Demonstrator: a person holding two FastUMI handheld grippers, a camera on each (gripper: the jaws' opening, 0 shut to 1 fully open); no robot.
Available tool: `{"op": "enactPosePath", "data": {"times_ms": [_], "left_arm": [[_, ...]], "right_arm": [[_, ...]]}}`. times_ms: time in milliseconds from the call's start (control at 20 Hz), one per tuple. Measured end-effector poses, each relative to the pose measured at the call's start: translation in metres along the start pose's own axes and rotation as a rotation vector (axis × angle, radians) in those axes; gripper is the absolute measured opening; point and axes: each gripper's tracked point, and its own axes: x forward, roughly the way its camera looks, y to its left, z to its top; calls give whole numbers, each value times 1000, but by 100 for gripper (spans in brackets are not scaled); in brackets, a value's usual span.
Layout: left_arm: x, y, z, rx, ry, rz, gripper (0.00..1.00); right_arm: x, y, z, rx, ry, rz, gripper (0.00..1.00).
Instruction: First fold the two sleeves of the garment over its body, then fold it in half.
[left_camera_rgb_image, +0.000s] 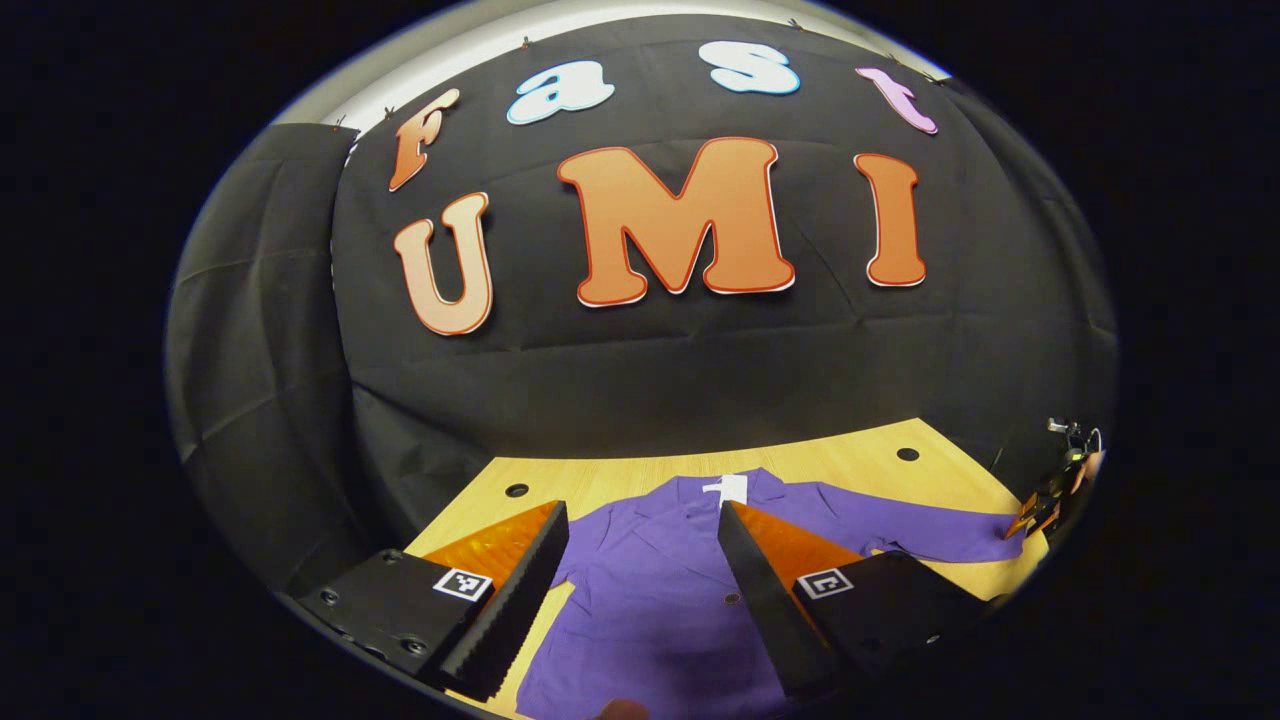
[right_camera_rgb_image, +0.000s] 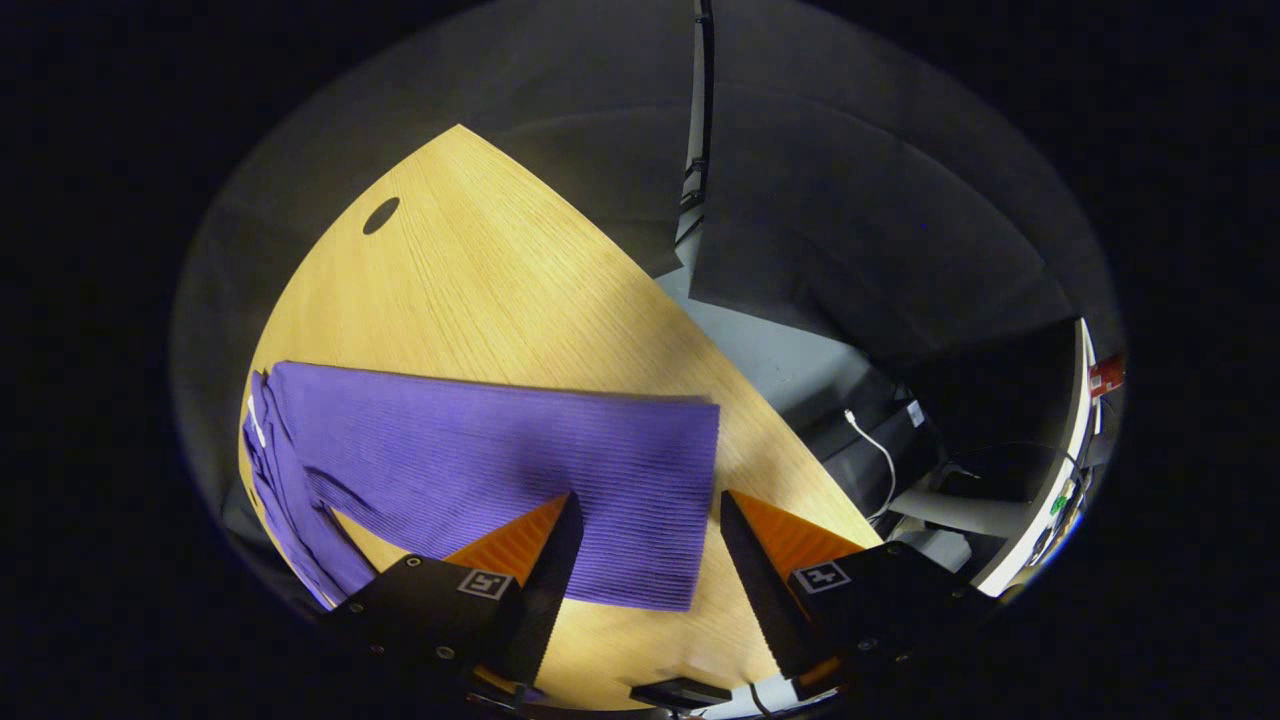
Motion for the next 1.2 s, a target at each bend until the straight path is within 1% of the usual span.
{"op": "enactPosePath", "data": {"times_ms": [50,100,150,200,250,300,350,400,450,500,550,600,700,750,950,1200], "left_arm": [[1,1,-2,-3,8,5,95],[1,2,-6,-7,21,11,95],[2,3,-7,-12,29,15,95],[0,4,-8,-17,30,18,92],[0,5,-7,-19,30,21,95],[-2,7,-9,-19,28,24,95],[-4,9,-10,-18,25,25,95],[-4,11,-13,-18,27,24,95],[-5,14,-15,-21,33,23,95],[-6,19,-17,-25,37,22,95],[-7,24,-16,-26,35,22,95],[-8,30,-16,-25,28,23,95],[-9,46,-14,-21,13,26,95],[-7,54,-13,-22,7,26,95],[2,84,-15,-42,3,19,95],[5,117,-19,-68,-11,-4,95]], "right_arm": [[3,-3,-1,-8,5,-28,85],[2,-9,-2,-20,4,-60,89],[4,-13,-4,-37,5,-85,71],[4,-8,-4,-49,5,-83,58],[3,-4,-3,-62,5,-79,54],[3,-1,-3,-68,4,-75,43],[3,0,-1,-64,-6,-77,37],[4,2,0,-42,-15,-74,22],[3,5,-2,-25,-6,-73,13],[3,12,-4,-16,13,-35,5],[-1,24,-8,4,33,19,4],[-5,34,-7,16,23,34,3],[-17,42,1,-12,-21,32,3],[-26,51,1,-20,-34,43,3],[-70,96,4,-52,-101,80,3],[-118,158,-3,-153,-181,128,3]]}}
